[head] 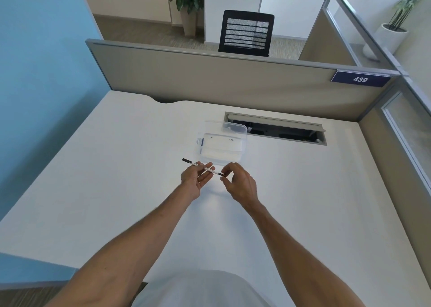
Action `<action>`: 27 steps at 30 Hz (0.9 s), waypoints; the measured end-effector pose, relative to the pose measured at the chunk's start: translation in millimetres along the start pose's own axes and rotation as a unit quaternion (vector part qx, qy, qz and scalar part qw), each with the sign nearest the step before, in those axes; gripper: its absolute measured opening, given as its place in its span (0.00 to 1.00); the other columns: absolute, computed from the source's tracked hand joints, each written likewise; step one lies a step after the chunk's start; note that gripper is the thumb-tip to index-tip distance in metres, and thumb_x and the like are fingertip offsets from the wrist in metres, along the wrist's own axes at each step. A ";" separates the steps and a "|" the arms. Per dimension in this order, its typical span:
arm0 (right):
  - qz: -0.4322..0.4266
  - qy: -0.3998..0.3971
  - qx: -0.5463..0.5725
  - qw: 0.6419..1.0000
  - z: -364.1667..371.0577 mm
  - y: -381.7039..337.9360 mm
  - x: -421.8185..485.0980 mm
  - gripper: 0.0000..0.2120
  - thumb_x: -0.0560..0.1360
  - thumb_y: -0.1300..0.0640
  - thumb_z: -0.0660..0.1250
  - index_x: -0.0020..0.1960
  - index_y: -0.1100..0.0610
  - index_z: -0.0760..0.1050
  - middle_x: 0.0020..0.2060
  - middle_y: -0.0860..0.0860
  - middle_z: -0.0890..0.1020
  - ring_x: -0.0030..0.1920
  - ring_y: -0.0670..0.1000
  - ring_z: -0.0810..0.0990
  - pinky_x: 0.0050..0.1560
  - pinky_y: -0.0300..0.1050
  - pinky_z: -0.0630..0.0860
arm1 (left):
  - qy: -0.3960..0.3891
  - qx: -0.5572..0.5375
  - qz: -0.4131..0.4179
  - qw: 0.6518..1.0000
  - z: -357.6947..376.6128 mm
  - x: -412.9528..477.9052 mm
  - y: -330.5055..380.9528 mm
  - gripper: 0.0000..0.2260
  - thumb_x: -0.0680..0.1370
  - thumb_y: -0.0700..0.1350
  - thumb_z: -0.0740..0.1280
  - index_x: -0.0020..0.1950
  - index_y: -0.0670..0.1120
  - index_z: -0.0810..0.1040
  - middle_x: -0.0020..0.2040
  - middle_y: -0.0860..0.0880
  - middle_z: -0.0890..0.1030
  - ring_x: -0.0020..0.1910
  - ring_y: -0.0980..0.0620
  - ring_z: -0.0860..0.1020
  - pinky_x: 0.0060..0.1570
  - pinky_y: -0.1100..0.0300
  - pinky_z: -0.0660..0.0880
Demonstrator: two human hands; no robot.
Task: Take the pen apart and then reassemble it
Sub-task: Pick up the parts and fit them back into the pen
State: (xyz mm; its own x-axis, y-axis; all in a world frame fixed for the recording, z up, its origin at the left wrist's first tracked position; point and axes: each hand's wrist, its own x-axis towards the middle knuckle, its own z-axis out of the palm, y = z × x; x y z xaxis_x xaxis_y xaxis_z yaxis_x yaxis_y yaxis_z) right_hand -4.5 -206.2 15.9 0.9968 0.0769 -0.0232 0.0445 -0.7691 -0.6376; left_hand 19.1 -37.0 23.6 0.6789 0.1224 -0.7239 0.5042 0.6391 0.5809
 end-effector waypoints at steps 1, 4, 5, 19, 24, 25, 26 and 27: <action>0.002 -0.001 0.001 1.000 -0.1 0.6 -0.6 0.09 0.80 0.54 0.75 0.59 0.49 0.79 0.57 0.40 0.85 0.45 0.52 0.83 0.48 0.49 0.81 | 0.001 0.000 0.001 1.000 -0.2 0.3 0.5 0.09 0.87 0.34 0.64 0.65 0.43 0.73 0.71 0.36 0.85 0.73 0.35 0.83 0.76 0.44 0.79; 0.012 0.002 0.002 1.000 0.0 2.5 -2.1 0.09 0.81 0.54 0.74 0.59 0.48 0.78 0.57 0.40 0.85 0.45 0.52 0.84 0.50 0.50 0.82 | 0.000 -0.001 0.002 1.000 -0.9 1.1 2.5 0.09 0.87 0.34 0.64 0.65 0.43 0.73 0.70 0.36 0.85 0.73 0.35 0.83 0.75 0.44 0.79; 0.014 0.003 0.002 1.000 0.2 2.9 -2.3 0.07 0.82 0.54 0.73 0.59 0.49 0.79 0.56 0.40 0.86 0.45 0.52 0.84 0.50 0.50 0.83 | 0.000 0.001 0.003 1.000 -1.2 1.0 2.8 0.08 0.87 0.34 0.64 0.65 0.43 0.73 0.70 0.36 0.85 0.72 0.35 0.83 0.75 0.44 0.79; 0.047 -0.001 0.043 0.998 -4.5 6.1 -3.1 0.08 0.82 0.52 0.73 0.61 0.47 0.81 0.54 0.41 0.87 0.46 0.52 0.86 0.52 0.50 0.82 | -0.038 0.026 -0.010 0.999 0.8 -0.3 -2.7 0.08 0.87 0.33 0.64 0.66 0.40 0.72 0.71 0.34 0.84 0.73 0.32 0.82 0.76 0.44 0.78; 0.078 0.016 0.137 0.987 -5.0 10.6 -1.5 0.04 0.82 0.57 0.74 0.56 0.53 0.85 0.52 0.46 0.88 0.46 0.57 0.85 0.53 0.56 0.82 | -0.072 0.042 -0.029 0.996 4.0 -2.4 -4.4 0.06 0.87 0.34 0.65 0.64 0.39 0.73 0.72 0.35 0.83 0.73 0.32 0.82 0.77 0.45 0.77; 0.091 0.019 0.169 0.981 -6.5 12.0 -0.4 0.04 0.81 0.58 0.74 0.55 0.56 0.85 0.52 0.48 0.89 0.46 0.60 0.85 0.53 0.57 0.82 | -0.079 0.049 -0.032 0.995 4.2 -2.8 -3.8 0.05 0.87 0.35 0.66 0.63 0.40 0.74 0.72 0.37 0.84 0.74 0.33 0.82 0.77 0.45 0.77; 0.104 0.022 0.200 0.974 -8.8 14.0 0.9 0.04 0.81 0.60 0.74 0.55 0.58 0.85 0.51 0.51 0.89 0.44 0.63 0.84 0.52 0.57 0.82 | -0.086 0.059 -0.035 0.994 3.8 -3.3 -3.0 0.04 0.86 0.35 0.67 0.61 0.40 0.76 0.72 0.37 0.84 0.74 0.35 0.82 0.77 0.45 0.77; 0.114 0.023 0.228 0.967 -11.8 16.5 2.2 0.04 0.81 0.62 0.74 0.55 0.60 0.85 0.51 0.54 0.89 0.42 0.63 0.83 0.50 0.55 0.82 | -0.091 0.069 -0.039 0.993 3.6 -3.7 -2.0 0.04 0.86 0.35 0.68 0.59 0.41 0.78 0.72 0.38 0.84 0.74 0.35 0.82 0.77 0.45 0.77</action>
State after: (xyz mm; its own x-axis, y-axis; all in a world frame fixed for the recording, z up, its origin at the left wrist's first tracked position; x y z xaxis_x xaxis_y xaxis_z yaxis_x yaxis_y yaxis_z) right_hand -0.7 -226.2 14.4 0.9796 -0.0987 -0.1753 -0.2004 -0.4016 -0.8936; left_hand 17.5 -41.4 26.4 0.7140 -0.0701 -0.6966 0.6183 0.5301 0.5803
